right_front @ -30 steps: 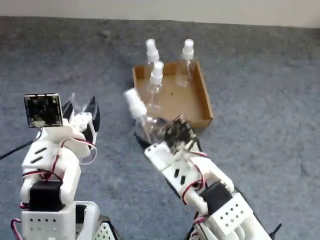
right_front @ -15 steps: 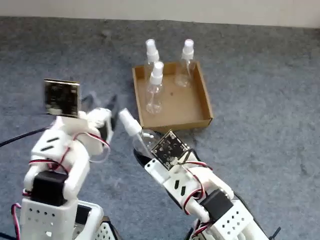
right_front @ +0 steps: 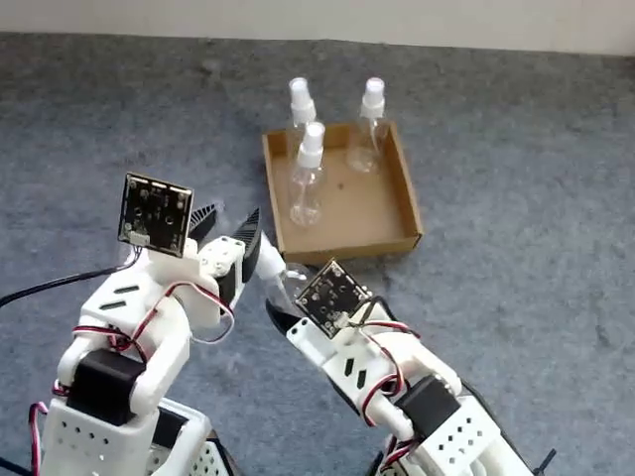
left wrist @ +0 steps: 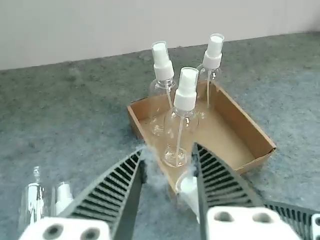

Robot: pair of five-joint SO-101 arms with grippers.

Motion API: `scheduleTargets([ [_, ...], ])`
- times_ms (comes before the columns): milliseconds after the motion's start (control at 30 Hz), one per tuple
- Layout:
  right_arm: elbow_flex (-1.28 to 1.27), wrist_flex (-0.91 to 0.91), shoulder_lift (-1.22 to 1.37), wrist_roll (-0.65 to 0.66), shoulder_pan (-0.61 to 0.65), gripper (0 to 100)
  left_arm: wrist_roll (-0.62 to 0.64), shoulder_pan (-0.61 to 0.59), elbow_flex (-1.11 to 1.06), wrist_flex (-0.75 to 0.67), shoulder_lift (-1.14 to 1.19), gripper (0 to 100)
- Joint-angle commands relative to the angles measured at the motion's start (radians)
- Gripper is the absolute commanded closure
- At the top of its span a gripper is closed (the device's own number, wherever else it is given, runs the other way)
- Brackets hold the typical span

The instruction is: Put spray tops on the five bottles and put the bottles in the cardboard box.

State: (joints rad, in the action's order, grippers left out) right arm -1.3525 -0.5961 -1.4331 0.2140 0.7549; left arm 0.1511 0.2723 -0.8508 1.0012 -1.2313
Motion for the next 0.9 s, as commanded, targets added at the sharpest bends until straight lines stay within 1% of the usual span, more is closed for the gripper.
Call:
scheduleTargets([
  [0, 0.019, 0.002, -0.018, 0.003, 0.004, 99.4, -0.048, 0.013, 0.058, 0.032, 0.021, 86],
  [267, 0.019, 0.002, -0.018, 0.002, -0.004, 99.4, -0.052, -0.119, 0.182, 0.123, 0.019, 85],
  [400, 0.065, 0.007, -0.016, -0.048, -0.09, 99.4, -0.048, -0.214, 0.223, 0.141, 0.019, 85],
  [500, 0.136, 0.005, 0.031, -0.049, -0.116, 99.4, -0.046, -0.259, 0.209, 0.14, -0.019, 85],
  [600, 0.243, 0.007, 0.165, -0.052, -0.119, 99.4, -0.046, -0.254, 0.117, 0.14, -0.094, 85],
  [700, 0.418, 0.007, 0.341, -0.064, -0.119, 99.4, -0.051, -0.203, -0.024, 0.133, -0.177, 85],
  [800, 0.633, 0.005, 0.529, -0.141, -0.119, 99.4, -0.052, -0.148, -0.133, 0.101, -0.251, 85],
  [867, 0.757, 0.002, 0.656, -0.173, -0.116, 99.4, -0.064, -0.108, -0.176, 0.086, -0.285, 82],
])
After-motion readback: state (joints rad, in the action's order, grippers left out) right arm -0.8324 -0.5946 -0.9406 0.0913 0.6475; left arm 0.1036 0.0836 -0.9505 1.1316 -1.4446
